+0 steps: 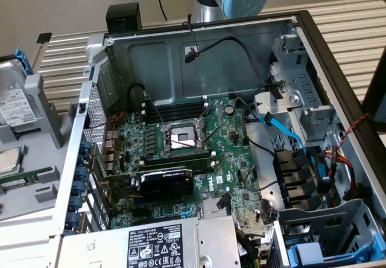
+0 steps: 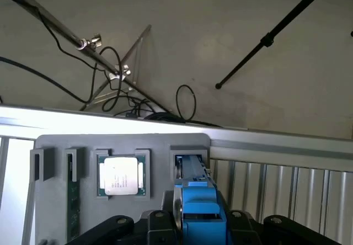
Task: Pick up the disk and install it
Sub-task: 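Pick up the disk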
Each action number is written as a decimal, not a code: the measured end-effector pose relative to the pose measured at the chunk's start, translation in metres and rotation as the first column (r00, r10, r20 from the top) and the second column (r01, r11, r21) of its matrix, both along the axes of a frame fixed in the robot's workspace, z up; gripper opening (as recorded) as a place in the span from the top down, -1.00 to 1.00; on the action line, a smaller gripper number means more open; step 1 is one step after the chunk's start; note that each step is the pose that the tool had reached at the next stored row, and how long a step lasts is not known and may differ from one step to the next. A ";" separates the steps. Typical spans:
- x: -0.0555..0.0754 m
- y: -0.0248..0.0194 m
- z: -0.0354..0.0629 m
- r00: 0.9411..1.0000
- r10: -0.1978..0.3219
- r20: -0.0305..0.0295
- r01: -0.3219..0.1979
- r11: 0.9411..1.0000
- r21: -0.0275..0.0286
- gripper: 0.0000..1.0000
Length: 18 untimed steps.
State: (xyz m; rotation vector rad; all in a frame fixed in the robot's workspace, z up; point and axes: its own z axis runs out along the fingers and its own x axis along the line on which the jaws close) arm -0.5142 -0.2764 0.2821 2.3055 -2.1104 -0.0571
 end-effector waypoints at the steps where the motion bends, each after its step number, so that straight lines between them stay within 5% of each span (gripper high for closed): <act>1: 0.000 0.0000 0.0026 1.000 0.000 0.000 0.000 1.000 0.000 0.26; 18: 0.000 0.0000 0.0611 1.000 0.000 0.004 0.000 1.000 -0.026 0.26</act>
